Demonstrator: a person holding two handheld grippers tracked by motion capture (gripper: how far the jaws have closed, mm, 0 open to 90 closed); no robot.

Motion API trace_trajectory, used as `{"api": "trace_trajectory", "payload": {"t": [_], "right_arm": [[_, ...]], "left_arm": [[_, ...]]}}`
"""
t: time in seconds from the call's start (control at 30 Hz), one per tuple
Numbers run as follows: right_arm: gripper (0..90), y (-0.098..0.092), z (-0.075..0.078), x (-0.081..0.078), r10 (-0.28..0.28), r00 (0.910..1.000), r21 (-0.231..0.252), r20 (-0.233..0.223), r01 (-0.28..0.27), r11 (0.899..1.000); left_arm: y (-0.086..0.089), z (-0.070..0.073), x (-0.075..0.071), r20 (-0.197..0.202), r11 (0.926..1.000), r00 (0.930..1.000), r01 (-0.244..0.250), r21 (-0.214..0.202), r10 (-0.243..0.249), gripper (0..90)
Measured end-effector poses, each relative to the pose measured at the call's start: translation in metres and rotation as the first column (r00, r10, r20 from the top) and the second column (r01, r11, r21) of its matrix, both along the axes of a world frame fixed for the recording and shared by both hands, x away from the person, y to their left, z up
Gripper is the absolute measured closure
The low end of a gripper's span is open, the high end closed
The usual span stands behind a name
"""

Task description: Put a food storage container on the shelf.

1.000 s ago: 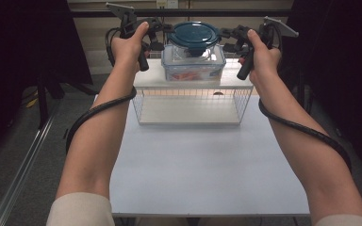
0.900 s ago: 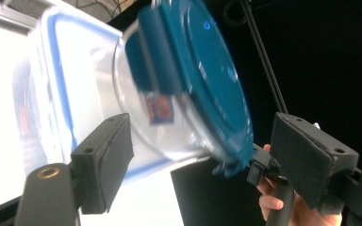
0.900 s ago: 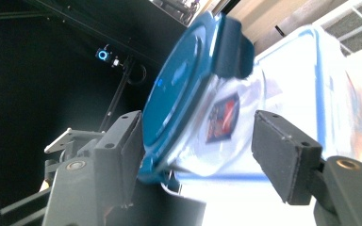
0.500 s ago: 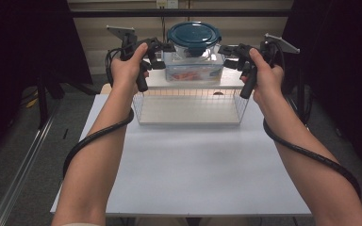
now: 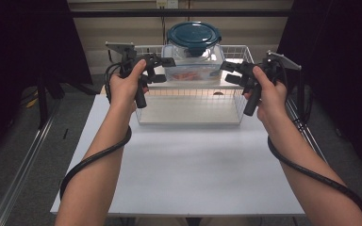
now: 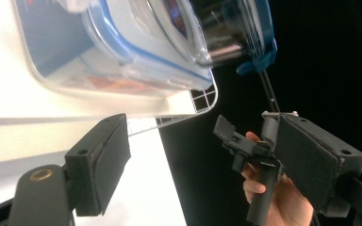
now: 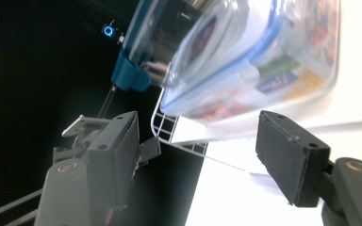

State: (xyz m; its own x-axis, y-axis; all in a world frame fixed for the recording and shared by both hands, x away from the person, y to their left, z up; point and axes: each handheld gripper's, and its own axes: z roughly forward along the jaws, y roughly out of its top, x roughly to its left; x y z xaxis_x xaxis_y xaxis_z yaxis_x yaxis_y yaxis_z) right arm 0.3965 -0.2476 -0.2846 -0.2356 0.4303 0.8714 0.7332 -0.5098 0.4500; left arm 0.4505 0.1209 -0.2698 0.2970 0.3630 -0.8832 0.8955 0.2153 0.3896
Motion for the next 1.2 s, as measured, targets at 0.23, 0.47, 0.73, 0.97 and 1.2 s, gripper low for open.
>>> {"api": "trace_trajectory", "payload": {"t": [0.23, 0.47, 0.73, 0.97, 1.2], "right_arm": [[29.7, -0.003, -0.015, -0.016, 0.027, 0.9996, 0.004, 0.0, -0.027, 1.0], [29.0, -0.004, -0.035, -0.03, 0.057, 0.9983, 0.022, -0.005, -0.057, 0.998], [28.6, -0.01, -0.058, -0.041, 0.073, 0.9971, 0.024, -0.021, -0.073, 0.997], [27.8, -0.014, -0.079, -0.049, 0.083, 0.9963, 0.024, -0.023, -0.083, 0.996], [26.9, -0.015, -0.1, -0.058, 0.103, 0.9941, 0.009, -0.034, -0.103, 0.995]], "left_arm": [[0.004, -0.012, -0.015, 0.011, 0.9998, 0.9998, 0.018, -0.006, -0.018, 17.9], [0.0, -0.028, -0.029, 0.009, 0.9988, 0.9988, 0.048, -0.01, -0.048, 16.9], [-0.005, -0.05, -0.038, -0.002, 0.9978, 0.9979, 0.064, -0.012, -0.065, 16.6], [-0.005, -0.074, -0.046, -0.008, 0.9967, 0.9967, 0.081, 0.001, -0.081, 16.2], [0.001, -0.103, -0.055, -0.022, 0.9961, 0.9959, 0.088, 0.005, -0.088, 16.0]]}}
